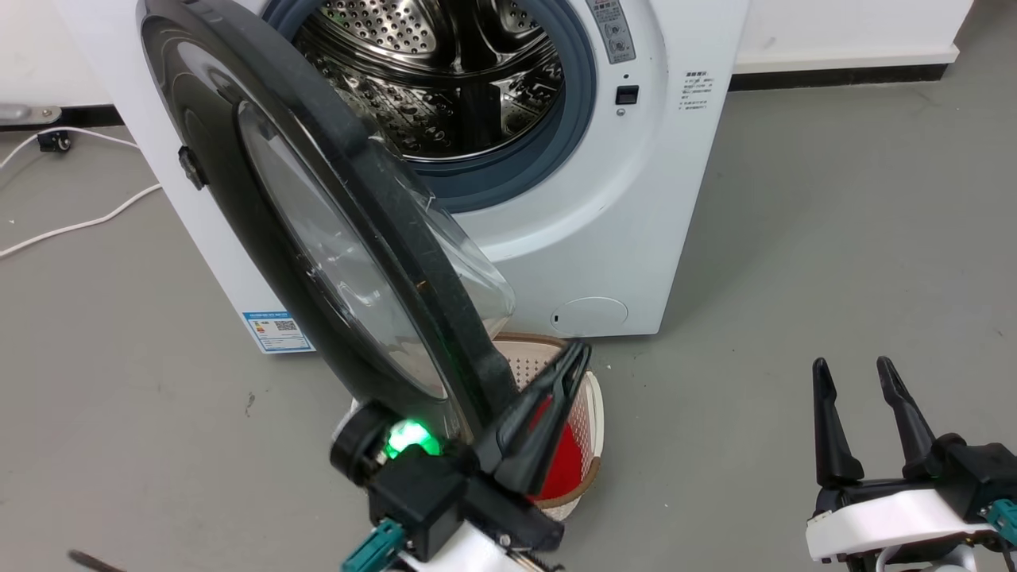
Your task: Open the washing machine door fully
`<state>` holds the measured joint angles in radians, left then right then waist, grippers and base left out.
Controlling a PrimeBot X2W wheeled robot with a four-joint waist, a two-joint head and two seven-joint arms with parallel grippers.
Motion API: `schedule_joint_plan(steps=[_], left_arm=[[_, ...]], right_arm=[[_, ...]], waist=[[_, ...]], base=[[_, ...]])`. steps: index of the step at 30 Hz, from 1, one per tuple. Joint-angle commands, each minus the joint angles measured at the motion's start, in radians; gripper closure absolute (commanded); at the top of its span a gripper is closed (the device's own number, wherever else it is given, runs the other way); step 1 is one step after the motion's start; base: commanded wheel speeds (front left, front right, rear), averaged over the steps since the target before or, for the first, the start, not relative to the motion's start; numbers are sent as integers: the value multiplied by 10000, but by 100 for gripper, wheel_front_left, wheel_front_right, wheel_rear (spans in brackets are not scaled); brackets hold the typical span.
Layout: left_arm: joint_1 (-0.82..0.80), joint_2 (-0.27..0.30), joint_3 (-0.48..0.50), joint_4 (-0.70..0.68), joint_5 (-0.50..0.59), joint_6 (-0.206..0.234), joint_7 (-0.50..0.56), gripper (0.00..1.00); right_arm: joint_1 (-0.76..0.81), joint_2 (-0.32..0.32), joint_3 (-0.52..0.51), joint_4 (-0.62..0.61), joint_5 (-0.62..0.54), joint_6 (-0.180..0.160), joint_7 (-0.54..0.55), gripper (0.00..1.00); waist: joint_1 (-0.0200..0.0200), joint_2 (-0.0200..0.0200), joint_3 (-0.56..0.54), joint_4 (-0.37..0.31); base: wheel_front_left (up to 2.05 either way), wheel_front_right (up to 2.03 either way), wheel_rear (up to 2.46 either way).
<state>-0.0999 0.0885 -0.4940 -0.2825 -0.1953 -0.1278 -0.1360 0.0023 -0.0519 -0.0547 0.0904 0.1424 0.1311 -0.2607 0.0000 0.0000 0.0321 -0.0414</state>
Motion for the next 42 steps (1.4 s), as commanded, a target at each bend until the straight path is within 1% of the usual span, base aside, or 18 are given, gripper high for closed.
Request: schedule_joint_plan(steps=[1,6,13,20,25,31,34,35,42], left_arm=[[231,81,-105,190,-217,-8,294,100],[622,164,-72,863,-699,93,992,100],[195,20,-34,1722,-836,240,1097,100],[-346,-168,74,2601,-1013,609,1136,100],[-506,-182,178,2883,-1076,945,1191,100],[-285,-69,263,2778,-918,1291,1178,100],[36,74,399,2541,-821,1583,1156,100],[36,74,399,2541,-821,1583,1156,100],[1080,436,912,1508,-847,2323,987,100]], right_arm=[[59,31,13,21,46,-7,-29,0],[53,31,87,85,141,-7,11,0],[-3,31,152,199,268,-7,84,0],[-54,31,221,330,387,-7,122,0],[-57,31,240,450,500,-7,142,0],[-54,31,295,585,635,-7,201,0],[-37,31,334,633,687,-7,200,0],[-37,31,334,633,687,-7,200,0],[22,31,261,666,775,-7,196,0]], waist=[[0,0,-4,18],[0,0,6,65],[0,0,73,88],[0,0,120,-20],[0,0,125,-63],[0,0,93,-30],[0,0,64,13],[0,0,64,13],[0,0,52,387]], base=[[0,0,0],[0,0,0],[0,0,0],[0,0,0],[0,0,0],[0,0,0],[0,0,0],[0,0,0],[0,0,0]])
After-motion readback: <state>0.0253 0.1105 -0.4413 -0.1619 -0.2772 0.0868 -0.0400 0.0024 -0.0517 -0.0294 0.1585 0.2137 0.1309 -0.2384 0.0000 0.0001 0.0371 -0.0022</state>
